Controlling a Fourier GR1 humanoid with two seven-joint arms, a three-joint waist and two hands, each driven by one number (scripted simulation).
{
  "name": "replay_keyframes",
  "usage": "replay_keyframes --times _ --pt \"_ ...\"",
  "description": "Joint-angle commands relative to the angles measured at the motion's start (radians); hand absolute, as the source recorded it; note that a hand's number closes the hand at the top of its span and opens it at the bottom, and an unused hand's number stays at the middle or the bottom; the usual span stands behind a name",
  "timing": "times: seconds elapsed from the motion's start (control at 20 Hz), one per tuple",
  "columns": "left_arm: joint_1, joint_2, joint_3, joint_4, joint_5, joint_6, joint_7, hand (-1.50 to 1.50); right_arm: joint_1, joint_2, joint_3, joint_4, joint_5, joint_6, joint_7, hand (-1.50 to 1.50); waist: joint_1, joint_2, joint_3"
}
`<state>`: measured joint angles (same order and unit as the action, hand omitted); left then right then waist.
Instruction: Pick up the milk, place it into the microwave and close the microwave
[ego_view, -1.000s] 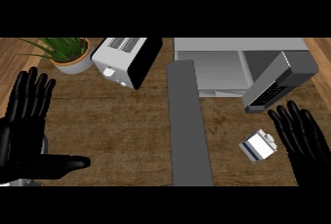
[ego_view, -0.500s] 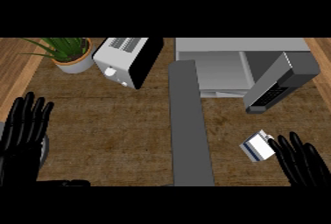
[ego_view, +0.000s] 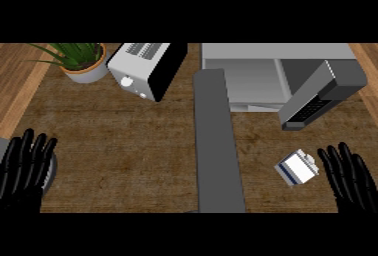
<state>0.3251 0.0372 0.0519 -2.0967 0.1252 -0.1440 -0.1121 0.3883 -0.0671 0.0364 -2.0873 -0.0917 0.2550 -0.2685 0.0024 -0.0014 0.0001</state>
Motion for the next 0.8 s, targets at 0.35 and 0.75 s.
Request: replay_keyframes --times 0.35,0.75 --pt "0.022 -0.012 0.022 -0.003 -0.013 -0.016 -0.005 -1.50 -0.037 0.012 -0.097 0.194 0.071 -0.047 -0.146 -1.50 -0.004 0.001 0.000" --pt "0.155 -0.014 0.014 -0.052 0.005 -0.083 -0.083 -1.50 -0.161 -0.026 -0.205 0.469 0.078 -0.060 -0.262 -1.50 0.002 0.001 0.000"
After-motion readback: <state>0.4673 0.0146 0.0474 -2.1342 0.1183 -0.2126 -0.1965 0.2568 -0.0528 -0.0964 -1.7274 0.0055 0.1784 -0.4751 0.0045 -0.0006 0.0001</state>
